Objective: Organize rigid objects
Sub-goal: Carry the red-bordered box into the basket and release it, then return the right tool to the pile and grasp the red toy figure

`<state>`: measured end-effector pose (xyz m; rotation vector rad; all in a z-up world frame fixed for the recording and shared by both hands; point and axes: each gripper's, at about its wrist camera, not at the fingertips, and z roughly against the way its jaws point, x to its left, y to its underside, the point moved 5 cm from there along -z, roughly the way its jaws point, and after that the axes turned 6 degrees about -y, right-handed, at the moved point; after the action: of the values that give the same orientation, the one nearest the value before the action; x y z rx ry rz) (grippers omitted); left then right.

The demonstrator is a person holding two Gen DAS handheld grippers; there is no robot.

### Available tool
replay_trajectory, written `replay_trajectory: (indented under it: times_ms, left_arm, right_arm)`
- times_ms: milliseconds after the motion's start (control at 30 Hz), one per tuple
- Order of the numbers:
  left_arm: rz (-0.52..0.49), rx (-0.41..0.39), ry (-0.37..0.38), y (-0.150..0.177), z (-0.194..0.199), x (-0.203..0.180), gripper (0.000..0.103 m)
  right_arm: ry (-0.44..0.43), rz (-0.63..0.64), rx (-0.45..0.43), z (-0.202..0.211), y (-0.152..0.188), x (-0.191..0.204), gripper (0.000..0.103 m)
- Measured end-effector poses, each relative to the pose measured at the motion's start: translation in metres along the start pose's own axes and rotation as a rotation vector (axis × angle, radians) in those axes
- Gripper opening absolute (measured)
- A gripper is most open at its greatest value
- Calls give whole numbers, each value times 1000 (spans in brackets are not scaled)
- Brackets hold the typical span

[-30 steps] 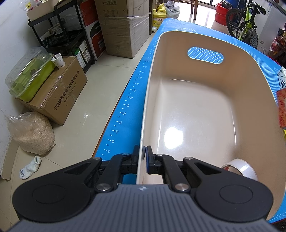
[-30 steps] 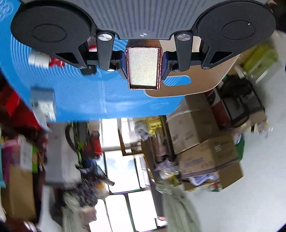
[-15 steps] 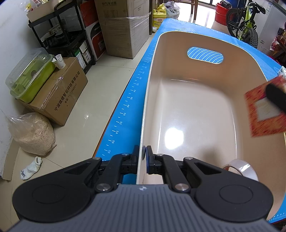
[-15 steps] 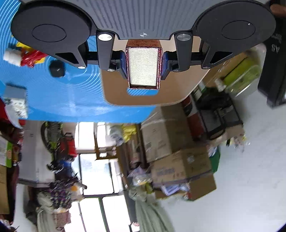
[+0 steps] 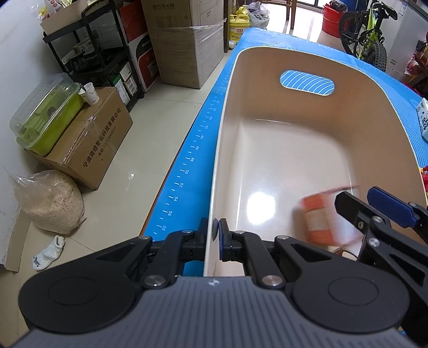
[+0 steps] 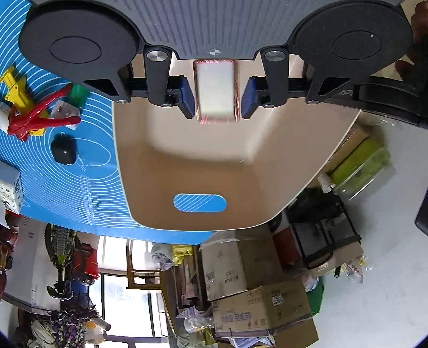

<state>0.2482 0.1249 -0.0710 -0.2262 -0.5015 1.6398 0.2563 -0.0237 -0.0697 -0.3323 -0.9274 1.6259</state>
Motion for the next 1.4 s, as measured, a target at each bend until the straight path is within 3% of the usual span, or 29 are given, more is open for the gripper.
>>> replay_trajectory:
  times_ms: [100,200,333,567,1033,1233,1400]
  left_arm:
    - [-2,-1,-1,0,0,-1,9]
    - [-2,0,-1,0,-1,-1,9]
    - [-2,-1,-2,0,-1,-1,9]
    - [-1,0,-2,0,-1,-2,9]
    - [-13,-4,-15,-1,0,-1,10]
    - [-13,-3,-17,0,1,-3,10]
    - [-15,-3,-21,0,0,-5,10]
  right_arm:
    - [-5,-12,-7,4,-3,-1,52]
    - [-3,-46,-33,13,-9,-8,70]
    - [14,-93,-101,34,-22,-24,71]
    - [118,-187,-192,60,-40,-73,79]
    - [365,-540,-86,24,3,-195,81]
    - [382,-635,-67,3,16,-219,81]
    - [340,-716,-79,-8,17,-233,81]
